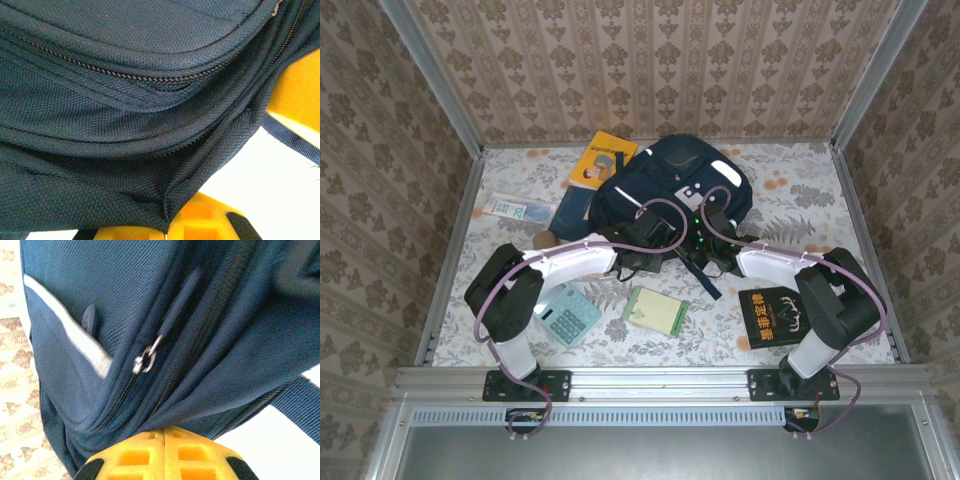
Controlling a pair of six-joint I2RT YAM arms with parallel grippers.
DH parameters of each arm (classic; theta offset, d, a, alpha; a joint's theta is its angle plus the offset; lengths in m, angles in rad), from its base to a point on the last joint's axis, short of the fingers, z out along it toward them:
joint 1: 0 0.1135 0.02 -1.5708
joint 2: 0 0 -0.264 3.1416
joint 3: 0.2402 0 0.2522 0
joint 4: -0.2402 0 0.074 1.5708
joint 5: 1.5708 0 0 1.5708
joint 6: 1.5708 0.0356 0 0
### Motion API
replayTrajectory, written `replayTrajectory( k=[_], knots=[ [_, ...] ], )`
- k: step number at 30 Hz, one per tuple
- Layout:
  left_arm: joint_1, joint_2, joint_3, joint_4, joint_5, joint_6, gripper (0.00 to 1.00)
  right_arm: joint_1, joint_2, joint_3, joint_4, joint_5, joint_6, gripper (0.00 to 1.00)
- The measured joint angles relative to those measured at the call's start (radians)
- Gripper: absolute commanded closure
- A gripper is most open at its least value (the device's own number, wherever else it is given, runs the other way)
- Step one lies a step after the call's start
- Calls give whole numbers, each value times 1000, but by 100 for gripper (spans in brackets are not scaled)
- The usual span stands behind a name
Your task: Pack the student bag
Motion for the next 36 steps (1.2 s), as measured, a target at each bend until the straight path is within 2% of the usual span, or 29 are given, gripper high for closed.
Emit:
replayTrajectory(
  k=[5, 11, 12, 14, 15, 17, 20, 31, 32, 33, 34, 36],
  knots=[
    [17, -23, 0, -7, 5, 13, 100, -73, -29, -21, -33, 14, -44, 100],
    [91, -79, -2, -39, 26, 44, 100, -198, -101, -50, -87, 37, -122, 100],
    [100, -82, -2, -45, 27, 50, 100, -213, -105, -53, -88, 35, -132, 97],
    [116, -85, -2, -52, 32, 63, 100, -241, -106, -54, -88, 26, -147, 58],
    [116, -85, -2, -53, 35, 69, 100, -248, -106, -54, -89, 19, -153, 50],
    [108, -85, -2, -53, 42, 81, 100, -248, -106, -54, -89, -7, -152, 42],
    [79, -83, 2, -53, 50, 98, 100, -234, -107, -54, -87, -42, -124, 39],
    [-16, -27, 36, -40, 101, 124, 100, -109, -104, -53, -73, -71, 15, 40],
    [-21, -26, 36, -39, 104, 127, 100, -103, -96, -50, -68, -71, 22, 44],
    [-23, -26, 36, -37, 106, 129, 100, -100, -88, -45, -66, -71, 28, 52],
    [-26, -26, 37, -37, 108, 132, 100, -99, -80, -39, -64, -71, 32, 67],
    [-28, -25, 38, -37, 109, 135, 100, -99, -67, -24, -62, -71, 35, 90]
  ],
)
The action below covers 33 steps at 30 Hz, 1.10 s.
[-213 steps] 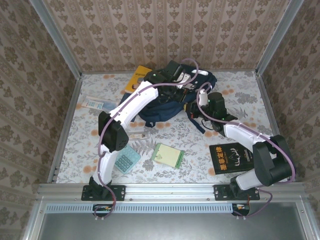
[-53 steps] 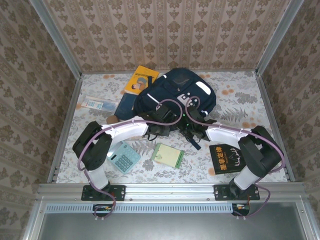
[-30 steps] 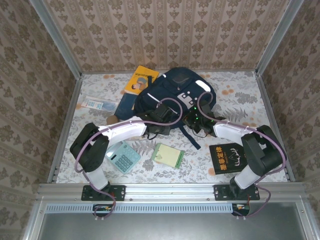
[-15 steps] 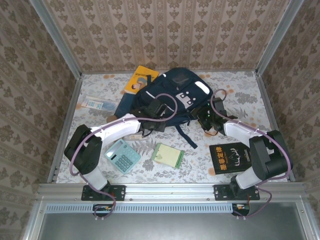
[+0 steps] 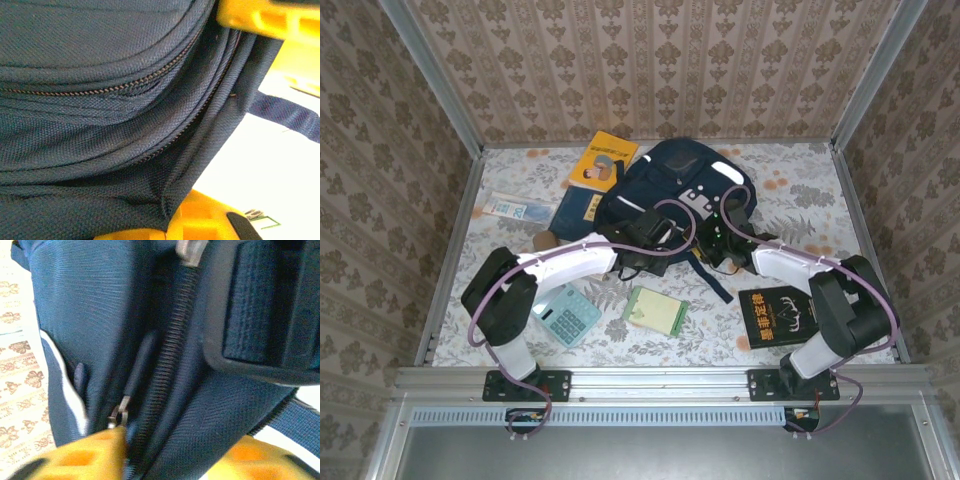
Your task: Pack the student bag
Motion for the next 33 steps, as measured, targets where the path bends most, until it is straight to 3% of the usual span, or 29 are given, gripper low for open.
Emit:
replayTrajectory(
  k=[1, 8, 21, 22, 24, 25, 28, 33],
  knots=[
    [0, 0, 0, -2, 0, 0, 100, 0, 1, 10, -5, 0, -1, 100],
    [20, -2, 0, 13, 8, 4, 100, -53, -22, 46, -95, -24, -48, 100],
    [217, -52, -11, 7, 43, 60, 100, -337, -35, 136, -316, -72, -285, 100],
    [225, -52, -11, 0, 39, 65, 100, -355, -21, 157, -335, -71, -311, 92],
    [236, -52, -11, -13, 39, 70, 100, -391, 13, 200, -366, -74, -359, 59],
    [239, -52, -11, -16, 39, 71, 100, -403, 31, 222, -373, -73, -378, 52],
    [225, -52, -7, -19, 46, 75, 100, -426, 69, 292, -394, -74, -432, 41],
    [170, -51, 19, -13, 65, 74, 100, -407, 60, 314, -410, -69, -453, 39]
  ],
)
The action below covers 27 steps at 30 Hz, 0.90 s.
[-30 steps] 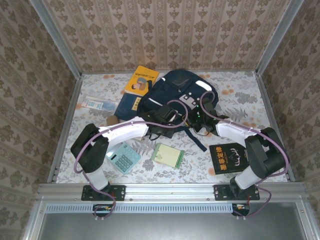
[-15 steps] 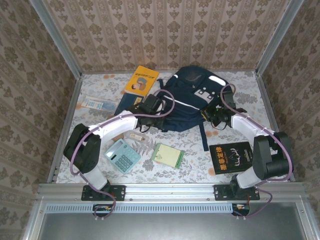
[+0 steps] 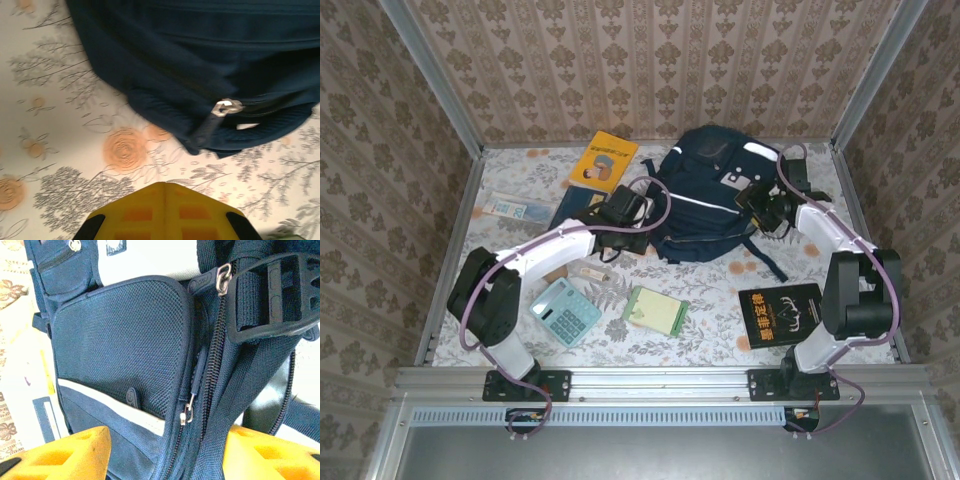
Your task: Pack the student bag
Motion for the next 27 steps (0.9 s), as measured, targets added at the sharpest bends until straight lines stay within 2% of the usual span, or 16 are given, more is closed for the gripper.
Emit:
replayTrajectory(
  k=[1, 5, 6, 7, 10, 16, 21, 27],
  knots=[
    [-6, 2, 5, 3, 7, 0, 100, 6, -11, -9, 0, 4, 1, 39],
    [3, 32, 24, 17, 51, -9, 81, 35, -102, -76, -4, 25, 8, 38],
    [10, 45, 27, 26, 68, -13, 72, 43, -131, -92, -7, 27, 11, 38],
    [20, 56, 28, 33, 88, -19, 69, 51, -161, -106, -9, 30, 11, 36],
    [60, 87, 28, 62, 160, -30, 66, 69, -242, -140, -19, 44, 11, 31],
    [114, 144, 35, 111, 279, -30, 65, 89, -366, -218, -26, 53, 23, 30],
    [108, 184, 86, 129, 347, -29, 65, 136, -385, -290, -23, 52, 44, 31],
    [106, 242, 136, 142, 386, -27, 63, 243, -367, -320, -2, 55, 74, 32]
  ],
)
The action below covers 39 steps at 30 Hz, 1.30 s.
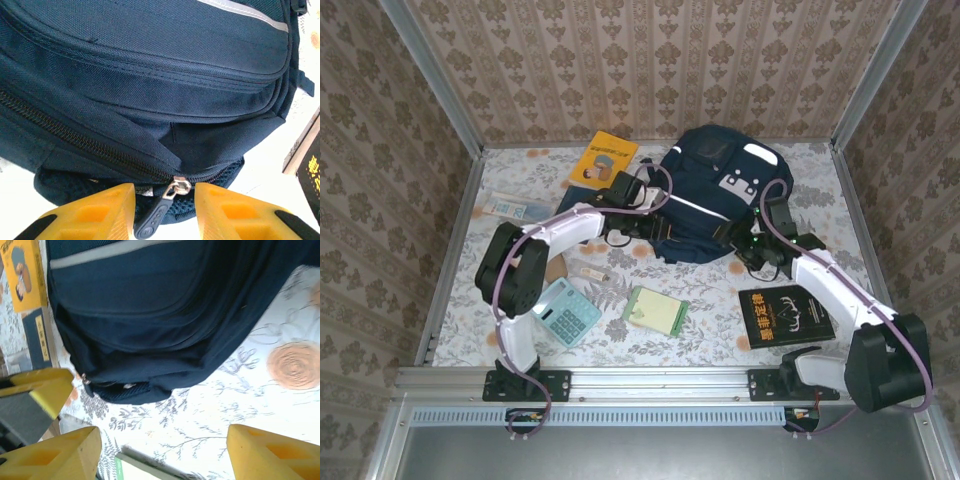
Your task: Pack the student bag
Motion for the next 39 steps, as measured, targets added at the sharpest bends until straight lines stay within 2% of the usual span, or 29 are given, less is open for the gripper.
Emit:
replayTrajectory(
  k=[5, 21, 35, 37, 39],
  knots=[
    [0, 29, 5, -9, 4, 5, 63, 42, 39, 0, 30, 2, 17, 32],
    [-3, -3, -56, -3, 83, 16, 62, 43, 79, 0, 50, 23, 26, 32],
    [-40, -2, -56, -4, 61, 16, 62, 43, 85, 0, 56, 23, 32, 32],
    [-40, 0, -56, -5, 52, 16, 66, 43, 85, 0, 56, 23, 32, 32],
    [-40, 2, -56, -5, 42, 18, 77, 43, 85, 0, 56, 23, 33, 32]
  ],
)
